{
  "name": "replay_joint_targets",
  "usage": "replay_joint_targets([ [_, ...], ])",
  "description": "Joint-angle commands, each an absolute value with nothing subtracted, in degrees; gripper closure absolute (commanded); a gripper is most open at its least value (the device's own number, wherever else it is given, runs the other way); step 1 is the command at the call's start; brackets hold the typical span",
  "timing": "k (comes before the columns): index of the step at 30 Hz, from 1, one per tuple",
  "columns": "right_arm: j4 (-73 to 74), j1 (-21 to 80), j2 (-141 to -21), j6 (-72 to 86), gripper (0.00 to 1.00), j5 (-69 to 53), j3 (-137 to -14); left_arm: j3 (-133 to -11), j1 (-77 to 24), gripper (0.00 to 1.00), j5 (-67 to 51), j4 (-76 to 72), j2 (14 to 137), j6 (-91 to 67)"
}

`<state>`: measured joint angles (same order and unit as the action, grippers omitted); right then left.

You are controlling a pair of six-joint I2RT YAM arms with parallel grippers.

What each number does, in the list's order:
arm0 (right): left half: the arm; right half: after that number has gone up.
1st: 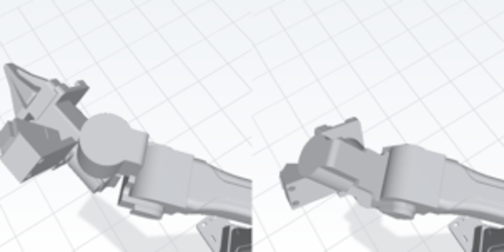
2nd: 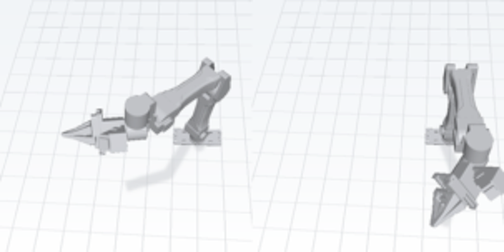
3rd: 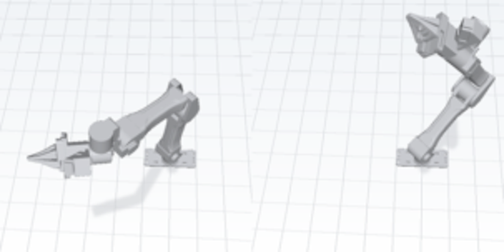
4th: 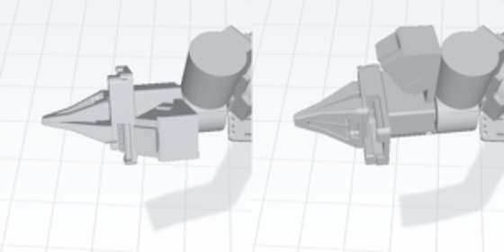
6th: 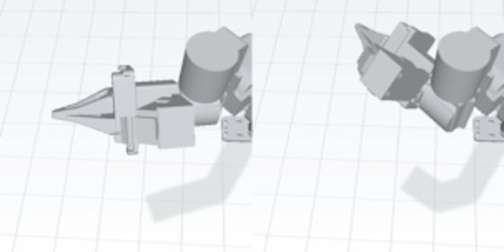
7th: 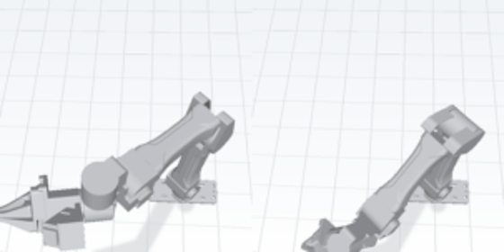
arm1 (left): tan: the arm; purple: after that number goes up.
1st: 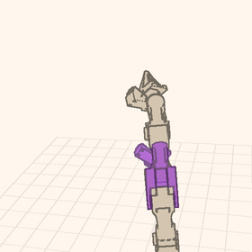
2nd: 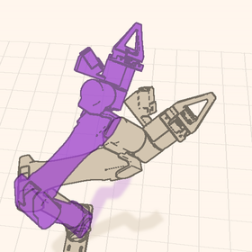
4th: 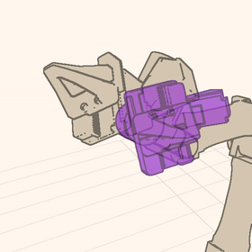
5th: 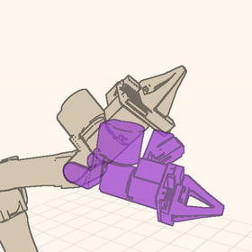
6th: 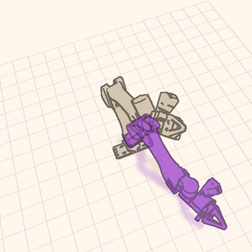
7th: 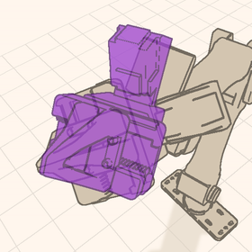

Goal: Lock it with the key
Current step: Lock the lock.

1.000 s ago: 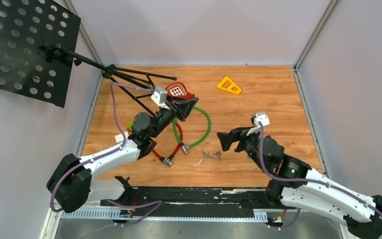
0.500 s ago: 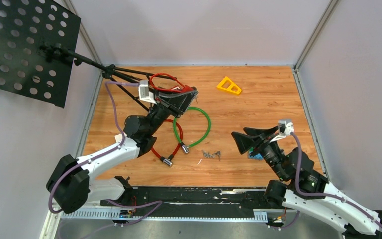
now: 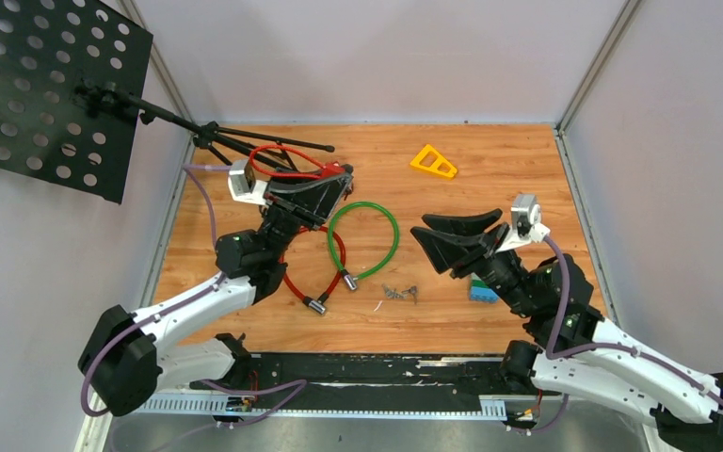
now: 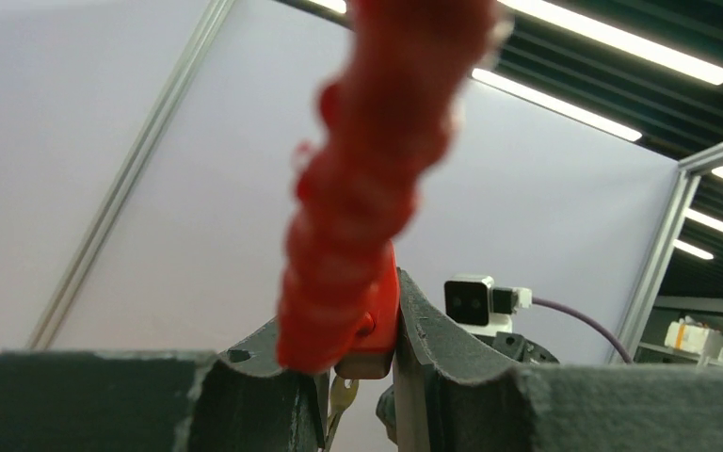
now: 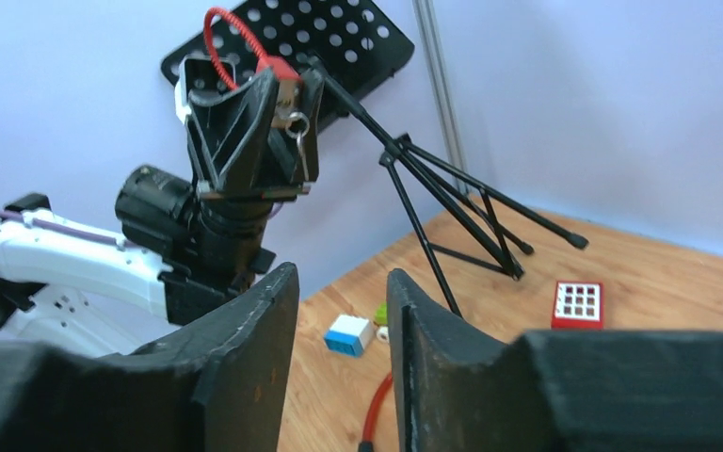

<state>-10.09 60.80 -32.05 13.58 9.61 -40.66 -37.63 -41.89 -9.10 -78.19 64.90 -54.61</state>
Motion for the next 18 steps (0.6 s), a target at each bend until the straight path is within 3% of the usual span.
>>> replay_joint_targets([
  [1, -19.1, 60.7, -36.5, 14.6, 0.65, 10.7, -45.9, -37.4, -41.7, 1.0, -11.8, -86.3, 63.3, -50.7],
  [4, -19.4, 60.6, -40.1, 22.0, 0.67, 16.5, -48.6, -37.5, -41.7, 1.0, -13.7, -91.8, 65.0, -51.7],
  [11, -15.9, 60.6, -47.7, 35.3, 0.59, 9.6, -56.9, -38.5, -41.7, 1.0, -16.2, -92.0, 65.6, -51.4],
  [18, -23.0, 60.4, -51.4, 45.2, 0.61, 5.1, -55.7, -37.8, -41.7, 1.0, -15.9, -92.0, 64.2, -50.1],
])
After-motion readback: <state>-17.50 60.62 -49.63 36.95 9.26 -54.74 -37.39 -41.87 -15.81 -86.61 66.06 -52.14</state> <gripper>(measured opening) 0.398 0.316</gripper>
